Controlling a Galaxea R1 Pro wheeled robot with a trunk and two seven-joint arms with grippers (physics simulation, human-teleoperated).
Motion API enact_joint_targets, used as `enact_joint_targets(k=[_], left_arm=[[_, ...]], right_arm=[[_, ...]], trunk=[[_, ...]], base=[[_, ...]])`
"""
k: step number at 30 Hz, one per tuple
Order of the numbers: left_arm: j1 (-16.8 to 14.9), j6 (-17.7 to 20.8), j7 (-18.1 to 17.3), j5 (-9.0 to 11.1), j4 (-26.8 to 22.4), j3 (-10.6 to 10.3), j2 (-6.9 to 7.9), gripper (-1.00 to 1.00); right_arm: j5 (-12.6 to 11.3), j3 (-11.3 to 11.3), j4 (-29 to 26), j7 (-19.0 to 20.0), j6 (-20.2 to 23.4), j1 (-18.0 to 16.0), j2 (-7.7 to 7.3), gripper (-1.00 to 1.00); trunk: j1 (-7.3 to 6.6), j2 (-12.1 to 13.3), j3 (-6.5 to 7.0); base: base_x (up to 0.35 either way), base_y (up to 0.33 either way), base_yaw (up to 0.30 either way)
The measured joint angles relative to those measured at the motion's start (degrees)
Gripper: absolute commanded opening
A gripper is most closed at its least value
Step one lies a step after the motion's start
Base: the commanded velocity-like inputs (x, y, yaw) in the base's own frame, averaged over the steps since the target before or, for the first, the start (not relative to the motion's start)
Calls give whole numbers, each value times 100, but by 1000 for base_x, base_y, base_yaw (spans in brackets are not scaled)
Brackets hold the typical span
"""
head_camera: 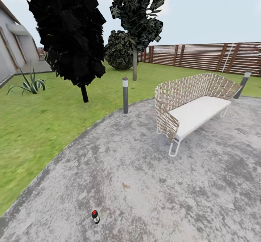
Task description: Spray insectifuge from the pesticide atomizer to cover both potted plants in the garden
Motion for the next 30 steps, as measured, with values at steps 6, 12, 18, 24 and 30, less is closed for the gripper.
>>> enact_joint_targets(k=[6, 12, 18, 24, 30], left_arm=[[0, 0, 0, 7, 0, 0, -1, 100], [2, 0, 0, 8, -1, 0, -1, 100], [1, 0, 0, 7, -1, 0, -2, 100], [2, 1, 0, 8, -2, 0, -1, 100], [2, 0, 0, 8, -3, 0, -2, 100]], right_arm=[[0, 0, 2, 0, 0, 0, -4, 100], [0, 0, 4, 0, 0, -1, -2, 100], [0, 0, -1, 0, 0, -1, -2, 100], [0, 0, -2, 0, -2, -2, 4, 100], [0, 0, -1, 0, -4, -2, 5, 100]], trunk=[[0, 0, 0], [0, 0, 0], [0, 0, 0], [0, 0, 0], [0, 0, 0]], base=[[0, 22, -298], [0, 244, -298], [0, 116, -219], [0, 11, -32], [0, 73, -2]])
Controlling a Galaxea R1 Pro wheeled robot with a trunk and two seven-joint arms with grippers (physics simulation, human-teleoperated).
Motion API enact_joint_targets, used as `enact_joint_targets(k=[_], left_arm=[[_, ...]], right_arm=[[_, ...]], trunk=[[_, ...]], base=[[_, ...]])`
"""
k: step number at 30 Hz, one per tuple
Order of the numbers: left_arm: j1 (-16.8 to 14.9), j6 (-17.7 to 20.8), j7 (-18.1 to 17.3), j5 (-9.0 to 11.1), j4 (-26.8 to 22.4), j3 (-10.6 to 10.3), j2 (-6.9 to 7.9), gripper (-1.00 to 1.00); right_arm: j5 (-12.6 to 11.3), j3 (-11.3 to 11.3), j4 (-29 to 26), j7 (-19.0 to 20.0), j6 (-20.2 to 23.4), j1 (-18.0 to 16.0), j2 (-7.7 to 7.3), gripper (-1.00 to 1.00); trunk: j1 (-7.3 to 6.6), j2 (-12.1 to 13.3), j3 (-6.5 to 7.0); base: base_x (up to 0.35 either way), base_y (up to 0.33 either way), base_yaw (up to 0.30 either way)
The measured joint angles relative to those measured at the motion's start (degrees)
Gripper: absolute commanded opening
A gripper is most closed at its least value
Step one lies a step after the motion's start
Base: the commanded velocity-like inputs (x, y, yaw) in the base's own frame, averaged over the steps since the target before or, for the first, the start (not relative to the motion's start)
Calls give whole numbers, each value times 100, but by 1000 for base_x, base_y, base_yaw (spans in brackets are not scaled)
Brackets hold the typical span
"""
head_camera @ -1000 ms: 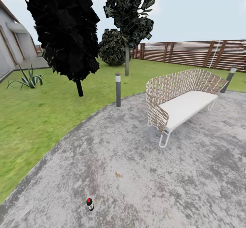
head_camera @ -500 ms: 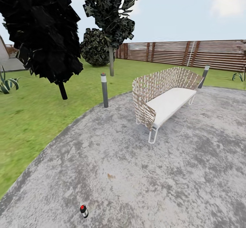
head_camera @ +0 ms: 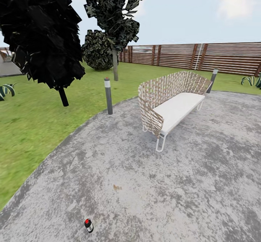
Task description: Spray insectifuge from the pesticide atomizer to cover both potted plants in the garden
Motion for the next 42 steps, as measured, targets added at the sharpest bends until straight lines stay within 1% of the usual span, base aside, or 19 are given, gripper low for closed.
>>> enact_joint_targets(k=[7, 11, 13, 15, 18, 21, 22, 28, 31, 33, 35, 42], left_arm=[[-9, 0, 9, -19, -38, 0, 22, 100], [-51, -3, 15, -13, -85, -10, 210, 100], [-61, -6, 10, -14, -99, -19, 279, 100], [-71, -7, 4, -20, -124, -29, 308, 100], [-165, -3, -18, -57, -335, -55, 351, 100], [-295, 6, -31, -101, -478, -61, 362, 100], [-382, 12, -34, -136, -516, -63, 367, 100], [-725, 19, -37, -315, -528, -66, 399, 100], [-764, 18, -41, -340, -526, -66, 413, 100], [-776, 12, -42, -348, -526, -70, 434, 100], [-767, 5, -43, -350, -526, -76, 453, 100], [-733, 0, -44, -351, -521, -82, 463, 100]], right_arm=[[0, -7, 2, -1, 1, 0, 0, 100], [0, -8, 7, 0, 3, 0, 0, 100], [4, -8, 7, 0, 3, 0, 0, 100], [5, -8, 7, 0, 3, 0, 0, 100], [11, 1, 5, 4, 3, 0, 0, 100], [14, 5, -8, 5, 3, 0, 4, 100], [12, 6, -21, 4, 3, 0, 6, 100], [3, -2, -169, -9, 3, -10, 2, 100], [1, -6, -396, -13, 3, -28, 2, 100], [-6, -14, -749, -48, 2, -54, 1, 100], [-8, -20, -859, -79, 2, -81, -1, 100], [9, -6, -875, -95, 2, -105, -17, 100]], trunk=[[0, 0, 0], [0, 0, 0], [0, 0, 0], [0, 0, 0], [0, 0, 0], [0, 0, 0], [0, 0, 1], [0, 0, 0], [0, 0, 0], [0, 0, 1], [0, 0, 0], [0, 0, 0]], base=[[0, 33, 0], [0, 3, 0], [0, 1, 0], [0, 0, 0], [0, 0, 0], [0, 0, 0], [0, 0, 0], [0, 0, 0], [0, 0, 0], [0, 0, 0], [0, 0, 0], [0, 0, 0]])
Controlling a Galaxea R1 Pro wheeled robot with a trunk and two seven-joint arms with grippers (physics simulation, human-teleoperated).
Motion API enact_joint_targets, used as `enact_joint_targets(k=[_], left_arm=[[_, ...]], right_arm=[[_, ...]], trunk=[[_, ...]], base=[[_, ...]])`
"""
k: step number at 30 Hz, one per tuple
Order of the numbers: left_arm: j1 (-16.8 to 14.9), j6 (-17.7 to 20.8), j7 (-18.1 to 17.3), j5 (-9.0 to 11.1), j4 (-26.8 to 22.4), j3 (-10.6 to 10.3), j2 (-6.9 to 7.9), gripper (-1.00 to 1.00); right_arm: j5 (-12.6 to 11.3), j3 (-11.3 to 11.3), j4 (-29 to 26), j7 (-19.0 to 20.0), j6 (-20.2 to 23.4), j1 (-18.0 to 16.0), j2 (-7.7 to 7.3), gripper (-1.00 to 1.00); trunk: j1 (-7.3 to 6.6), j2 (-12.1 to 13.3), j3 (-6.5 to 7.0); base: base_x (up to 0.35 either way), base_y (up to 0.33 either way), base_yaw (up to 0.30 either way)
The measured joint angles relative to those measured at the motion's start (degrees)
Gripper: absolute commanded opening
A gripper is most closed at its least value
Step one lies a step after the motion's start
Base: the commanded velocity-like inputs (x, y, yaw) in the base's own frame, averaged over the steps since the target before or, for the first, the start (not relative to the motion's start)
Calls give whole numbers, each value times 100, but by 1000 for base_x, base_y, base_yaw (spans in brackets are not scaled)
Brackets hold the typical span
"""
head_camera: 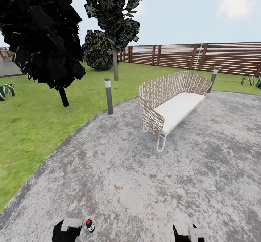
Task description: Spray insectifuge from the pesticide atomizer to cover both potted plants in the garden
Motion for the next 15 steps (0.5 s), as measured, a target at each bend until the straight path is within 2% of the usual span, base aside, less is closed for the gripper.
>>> enact_joint_targets(k=[9, 15], left_arm=[[3, 0, -1, -10, 4, -7, 0, 100], [-3, -85, -3, -222, 4, -2, -7, 100]], right_arm=[[-1, -2, 198, 0, 0, -1, 1, 100], [-2, -3, 206, 0, 0, -1, 3, 100]], trunk=[[0, 0, 0], [0, 0, 0]], base=[[0, 0, 0], [0, 0, 0]])
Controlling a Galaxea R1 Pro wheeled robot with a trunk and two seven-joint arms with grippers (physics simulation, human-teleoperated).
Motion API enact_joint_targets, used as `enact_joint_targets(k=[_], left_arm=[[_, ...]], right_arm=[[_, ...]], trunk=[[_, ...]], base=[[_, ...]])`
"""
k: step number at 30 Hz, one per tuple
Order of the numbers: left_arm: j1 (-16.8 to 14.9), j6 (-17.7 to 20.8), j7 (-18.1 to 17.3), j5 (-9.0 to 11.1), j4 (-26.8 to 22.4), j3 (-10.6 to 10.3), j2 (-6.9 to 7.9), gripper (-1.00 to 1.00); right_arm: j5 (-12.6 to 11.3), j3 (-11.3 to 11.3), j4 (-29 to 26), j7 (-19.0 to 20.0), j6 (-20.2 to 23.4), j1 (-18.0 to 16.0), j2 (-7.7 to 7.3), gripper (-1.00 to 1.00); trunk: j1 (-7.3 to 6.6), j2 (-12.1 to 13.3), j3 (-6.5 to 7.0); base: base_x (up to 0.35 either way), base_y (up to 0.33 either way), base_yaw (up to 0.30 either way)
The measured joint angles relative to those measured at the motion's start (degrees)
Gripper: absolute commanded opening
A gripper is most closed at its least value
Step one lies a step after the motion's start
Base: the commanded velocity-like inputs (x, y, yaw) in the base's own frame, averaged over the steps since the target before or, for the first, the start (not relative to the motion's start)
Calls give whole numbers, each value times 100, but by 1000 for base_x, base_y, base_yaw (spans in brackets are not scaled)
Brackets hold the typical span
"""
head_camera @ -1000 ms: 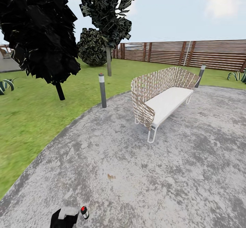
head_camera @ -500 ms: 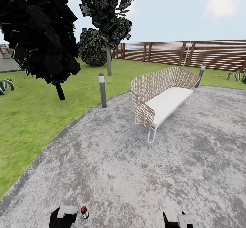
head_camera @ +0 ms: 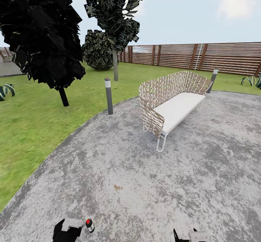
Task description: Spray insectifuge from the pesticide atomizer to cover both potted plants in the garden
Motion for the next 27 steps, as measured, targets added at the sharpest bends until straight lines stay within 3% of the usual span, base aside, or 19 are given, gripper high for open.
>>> enact_joint_targets(k=[7, 15, 22, 27], left_arm=[[-22, -20, 4, -81, -5, 1, -25, 100], [-71, -22, -13, -356, -56, 9, -5, 100], [-162, -19, -353, -840, -136, 16, 120, 100], [-255, -15, -769, -1012, -178, 18, 276, 100]], right_arm=[[-5, -6, 1, 0, 0, 0, 4, 100], [-21, -19, -94, -11, 0, 0, -1, 100], [-18, -25, -970, -539, 7, -8, -4, 100], [-13, -23, -1573, -751, 233, -172, -3, 100]], trunk=[[0, 0, 0], [175, -319, -143], [329, -600, -268], [439, -801, -358]], base=[[0, 0, 0], [0, 0, 0], [0, 0, 0], [0, 0, 0]])
